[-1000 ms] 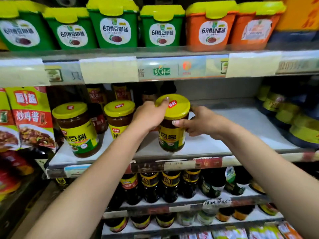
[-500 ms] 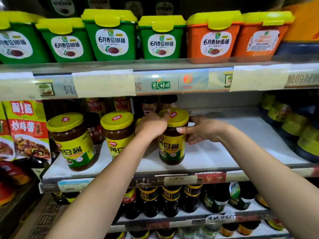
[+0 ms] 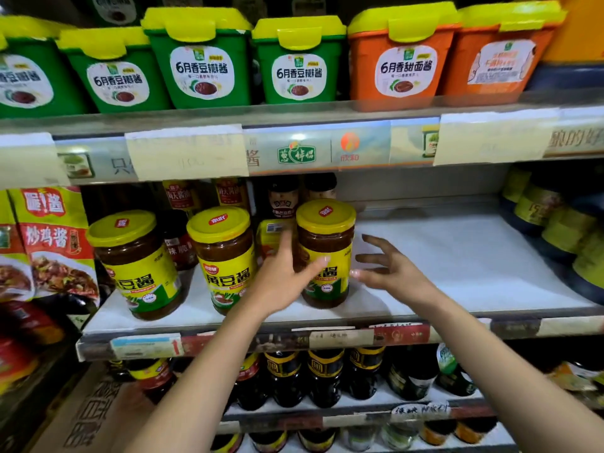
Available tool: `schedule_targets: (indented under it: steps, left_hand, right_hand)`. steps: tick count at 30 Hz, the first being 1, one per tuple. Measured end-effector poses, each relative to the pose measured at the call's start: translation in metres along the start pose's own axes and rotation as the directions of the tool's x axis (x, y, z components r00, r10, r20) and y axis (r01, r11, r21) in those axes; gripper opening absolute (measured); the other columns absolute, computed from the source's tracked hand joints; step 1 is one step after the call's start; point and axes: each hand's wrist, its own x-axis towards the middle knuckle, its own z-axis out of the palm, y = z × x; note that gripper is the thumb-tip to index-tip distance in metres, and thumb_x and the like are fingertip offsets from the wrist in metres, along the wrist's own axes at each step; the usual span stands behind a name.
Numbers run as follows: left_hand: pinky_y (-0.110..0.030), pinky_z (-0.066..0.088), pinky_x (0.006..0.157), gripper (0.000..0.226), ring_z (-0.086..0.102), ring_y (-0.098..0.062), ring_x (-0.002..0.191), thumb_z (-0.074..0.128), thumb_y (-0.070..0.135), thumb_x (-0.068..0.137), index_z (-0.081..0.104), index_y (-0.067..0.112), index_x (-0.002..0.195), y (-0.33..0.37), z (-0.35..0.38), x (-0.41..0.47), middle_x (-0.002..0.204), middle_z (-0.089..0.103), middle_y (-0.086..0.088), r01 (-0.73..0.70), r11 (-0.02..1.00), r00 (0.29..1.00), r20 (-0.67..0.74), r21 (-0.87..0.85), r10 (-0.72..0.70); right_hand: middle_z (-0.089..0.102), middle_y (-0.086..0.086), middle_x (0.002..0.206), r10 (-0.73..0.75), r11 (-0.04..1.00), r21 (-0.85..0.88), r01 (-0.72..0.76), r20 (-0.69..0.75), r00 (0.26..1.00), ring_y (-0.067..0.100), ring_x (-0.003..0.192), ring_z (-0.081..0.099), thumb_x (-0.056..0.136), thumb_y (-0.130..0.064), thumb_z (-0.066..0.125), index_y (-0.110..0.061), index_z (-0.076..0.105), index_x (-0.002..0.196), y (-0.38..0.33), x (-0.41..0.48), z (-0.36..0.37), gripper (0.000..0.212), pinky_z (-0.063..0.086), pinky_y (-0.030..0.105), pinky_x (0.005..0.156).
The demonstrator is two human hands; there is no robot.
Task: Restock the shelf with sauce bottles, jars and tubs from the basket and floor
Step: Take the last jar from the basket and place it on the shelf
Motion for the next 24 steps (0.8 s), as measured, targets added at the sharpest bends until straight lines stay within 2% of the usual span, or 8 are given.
schedule_targets:
  steps: [2,4,8,11,15,18,21,24]
  left_hand:
    - [-0.027,0.025,0.107,0.100,0.033,-0.010,0.132,0.071,0.040,0.075,0.001,0.027,0.146,-0.017,0.013,-0.002,0.142,0.035,0.012,0.003,0.989,0.997,0.073,-0.148,0.008]
    - [-0.021,0.023,0.103,0.110,0.028,-0.003,0.129,0.080,0.022,0.069,0.001,0.026,0.146,-0.029,0.022,0.001,0.134,0.030,0.015,0.027,0.968,0.993,0.118,-0.248,0.003]
    - [-0.019,0.026,0.102,0.102,0.034,-0.007,0.127,0.080,0.005,0.066,0.015,0.019,0.144,-0.042,0.032,0.008,0.128,0.036,0.012,0.022,0.957,0.994,0.105,-0.290,0.009]
    - [-0.019,0.029,0.100,0.095,0.039,-0.007,0.123,0.079,0.008,0.068,0.020,0.019,0.142,-0.044,0.035,0.008,0.126,0.042,0.011,0.007,0.968,0.999,0.032,-0.250,0.001]
    - [-0.034,0.038,0.104,0.097,0.046,-0.019,0.125,0.082,0.024,0.064,0.022,0.026,0.141,-0.048,0.039,0.002,0.135,0.050,0.001,0.027,0.990,0.996,-0.084,-0.141,-0.039]
    - [-0.036,0.043,0.097,0.095,0.051,-0.026,0.121,0.083,0.032,0.061,0.026,0.025,0.138,-0.047,0.042,-0.001,0.130,0.056,-0.003,0.057,0.995,0.984,-0.163,-0.082,-0.070]
    - [-0.035,0.045,0.093,0.092,0.053,-0.028,0.118,0.084,0.035,0.059,0.032,0.021,0.134,-0.046,0.044,-0.003,0.127,0.058,-0.005,0.067,0.997,0.974,-0.213,-0.043,-0.075]
    - [-0.031,0.044,0.091,0.089,0.054,-0.025,0.117,0.085,0.040,0.056,0.039,0.021,0.130,-0.045,0.044,-0.003,0.125,0.059,-0.002,0.067,0.997,0.970,-0.230,-0.031,-0.072]
  right_hand:
    - [0.050,0.014,0.130,-0.025,1.000,-0.008,0.025,-0.024,0.999,0.023,0.111,0.056,0.075,-0.010,0.072,-0.025,0.036,0.135,0.020,-0.002,0.006,0.072,0.048,0.030,0.088]
    - [0.050,0.009,0.130,-0.060,0.998,-0.016,0.060,-0.010,0.998,0.024,0.115,0.055,0.075,-0.011,0.072,-0.032,0.038,0.129,0.029,-0.001,0.014,0.067,0.047,0.032,0.092]
    - [0.054,0.003,0.126,-0.116,0.993,-0.016,0.116,0.006,0.993,0.016,0.117,0.053,0.077,-0.011,0.071,-0.031,0.038,0.129,0.031,0.005,0.026,0.065,0.049,0.032,0.093]
    - [0.056,0.003,0.125,-0.113,0.993,-0.028,0.113,-0.006,0.994,0.016,0.118,0.053,0.074,-0.016,0.075,-0.028,0.038,0.133,0.033,0.008,0.029,0.071,0.047,0.038,0.098]
    - [0.055,0.004,0.130,-0.103,0.994,-0.047,0.103,0.008,0.995,0.015,0.119,0.053,0.065,-0.029,0.078,-0.023,0.037,0.138,0.034,0.011,0.033,0.084,0.046,0.040,0.100]
    - [0.056,0.004,0.127,-0.105,0.993,-0.046,0.105,0.012,0.994,0.015,0.117,0.053,0.064,-0.026,0.079,-0.022,0.039,0.134,0.031,0.016,0.037,0.081,0.045,0.036,0.100]
    - [0.057,0.004,0.126,-0.116,0.993,-0.038,0.115,-0.001,0.993,0.018,0.116,0.054,0.058,-0.032,0.080,-0.021,0.039,0.136,0.031,0.018,0.041,0.088,0.045,0.040,0.100]
    - [0.057,0.003,0.126,-0.129,0.990,-0.049,0.129,-0.012,0.992,0.019,0.116,0.055,0.065,-0.022,0.080,-0.021,0.039,0.136,0.034,0.020,0.043,0.082,0.047,0.037,0.098]
